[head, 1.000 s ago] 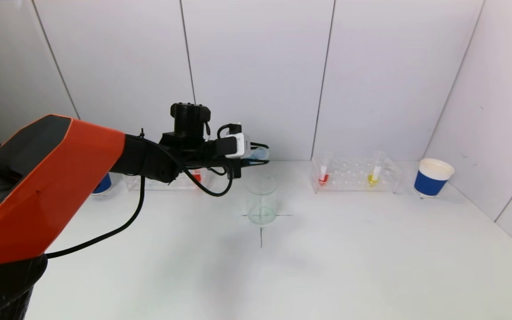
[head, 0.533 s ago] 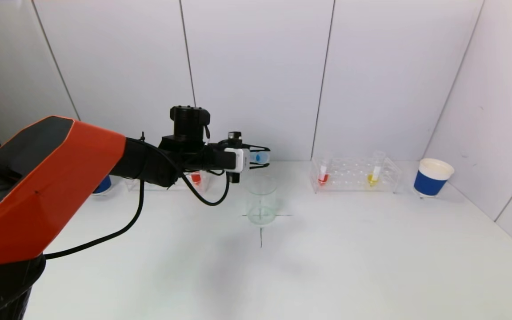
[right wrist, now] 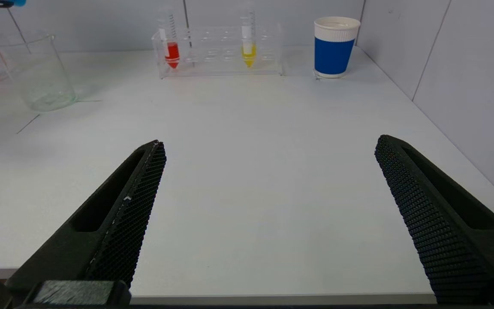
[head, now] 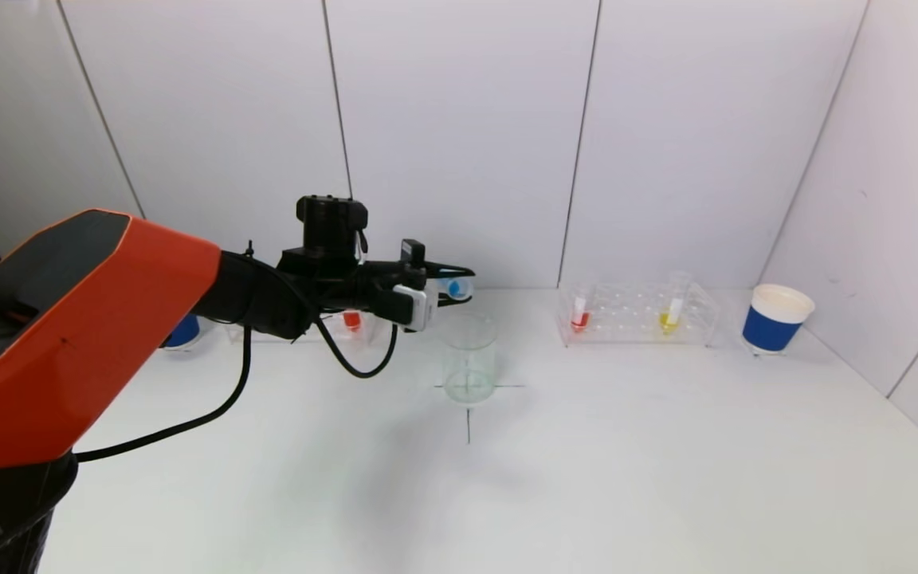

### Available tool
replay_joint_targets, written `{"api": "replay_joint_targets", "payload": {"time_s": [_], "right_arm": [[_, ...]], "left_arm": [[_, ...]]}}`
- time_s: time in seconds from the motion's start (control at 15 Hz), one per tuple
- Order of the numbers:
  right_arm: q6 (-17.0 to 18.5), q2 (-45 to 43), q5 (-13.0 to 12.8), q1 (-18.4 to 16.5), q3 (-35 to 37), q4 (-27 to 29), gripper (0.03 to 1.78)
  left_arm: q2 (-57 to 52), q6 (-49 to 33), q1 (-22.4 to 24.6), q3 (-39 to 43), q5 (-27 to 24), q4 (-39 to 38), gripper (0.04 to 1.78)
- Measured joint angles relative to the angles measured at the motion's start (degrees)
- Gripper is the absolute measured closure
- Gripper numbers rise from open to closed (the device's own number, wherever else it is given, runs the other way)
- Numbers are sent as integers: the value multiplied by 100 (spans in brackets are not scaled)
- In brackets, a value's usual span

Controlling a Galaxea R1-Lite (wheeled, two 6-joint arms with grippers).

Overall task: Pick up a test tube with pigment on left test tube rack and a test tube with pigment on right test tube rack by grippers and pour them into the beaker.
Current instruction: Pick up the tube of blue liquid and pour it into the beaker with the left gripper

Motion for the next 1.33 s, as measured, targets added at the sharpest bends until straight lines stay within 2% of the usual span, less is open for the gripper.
{"api": "replay_joint_targets", "payload": {"time_s": [1.07, 1.33], "right_arm": [[0, 0, 0, 0, 0, -2, 4], [4, 0, 0, 0, 0, 0, 4]], "left_arm": [[2, 1102, 21, 105, 111, -177, 137], [40, 1172, 16, 110, 199, -450, 137]]}}
